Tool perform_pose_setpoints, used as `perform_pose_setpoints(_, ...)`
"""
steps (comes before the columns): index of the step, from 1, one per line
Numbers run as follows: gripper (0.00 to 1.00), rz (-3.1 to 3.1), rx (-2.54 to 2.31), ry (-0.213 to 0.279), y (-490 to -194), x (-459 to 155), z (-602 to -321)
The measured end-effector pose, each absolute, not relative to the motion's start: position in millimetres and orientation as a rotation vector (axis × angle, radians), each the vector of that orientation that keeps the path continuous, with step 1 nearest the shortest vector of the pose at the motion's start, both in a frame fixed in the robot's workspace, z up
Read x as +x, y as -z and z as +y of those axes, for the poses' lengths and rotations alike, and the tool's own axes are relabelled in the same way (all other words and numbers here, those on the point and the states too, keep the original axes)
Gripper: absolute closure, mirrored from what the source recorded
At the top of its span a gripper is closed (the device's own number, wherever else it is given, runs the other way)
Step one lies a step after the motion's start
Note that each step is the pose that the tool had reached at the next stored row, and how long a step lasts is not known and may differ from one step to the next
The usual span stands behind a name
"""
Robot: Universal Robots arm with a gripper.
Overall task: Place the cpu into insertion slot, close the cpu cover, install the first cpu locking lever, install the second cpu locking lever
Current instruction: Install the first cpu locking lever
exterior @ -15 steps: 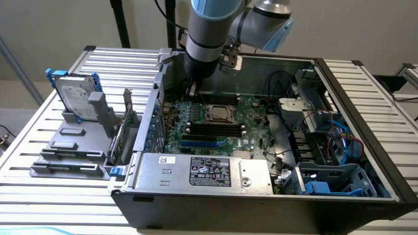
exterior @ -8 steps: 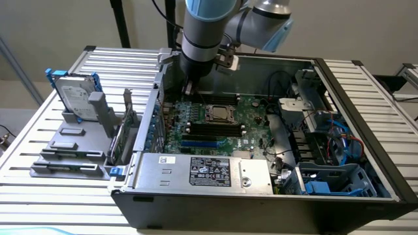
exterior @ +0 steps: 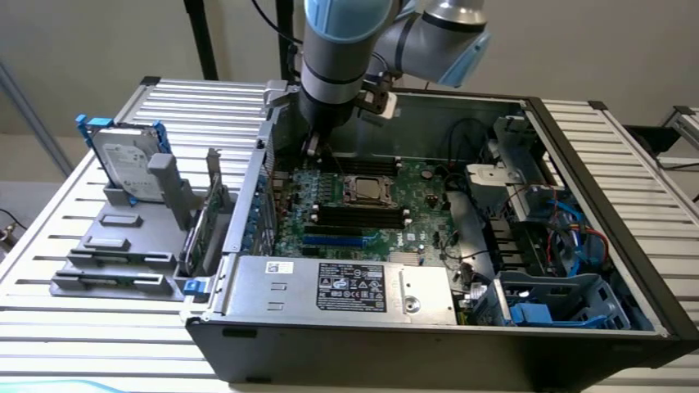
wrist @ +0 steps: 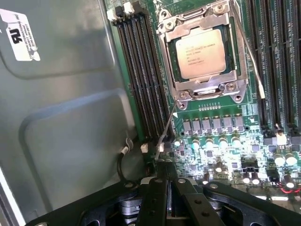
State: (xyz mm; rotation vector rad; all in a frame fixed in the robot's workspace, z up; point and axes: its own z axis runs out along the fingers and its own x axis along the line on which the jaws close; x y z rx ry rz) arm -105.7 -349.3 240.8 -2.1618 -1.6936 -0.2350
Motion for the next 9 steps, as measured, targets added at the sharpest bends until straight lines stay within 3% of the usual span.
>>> perform_pose_setpoints(9, 0.89, -1.62, -2.222, 0.255, -240.9, -104.3, -349.3)
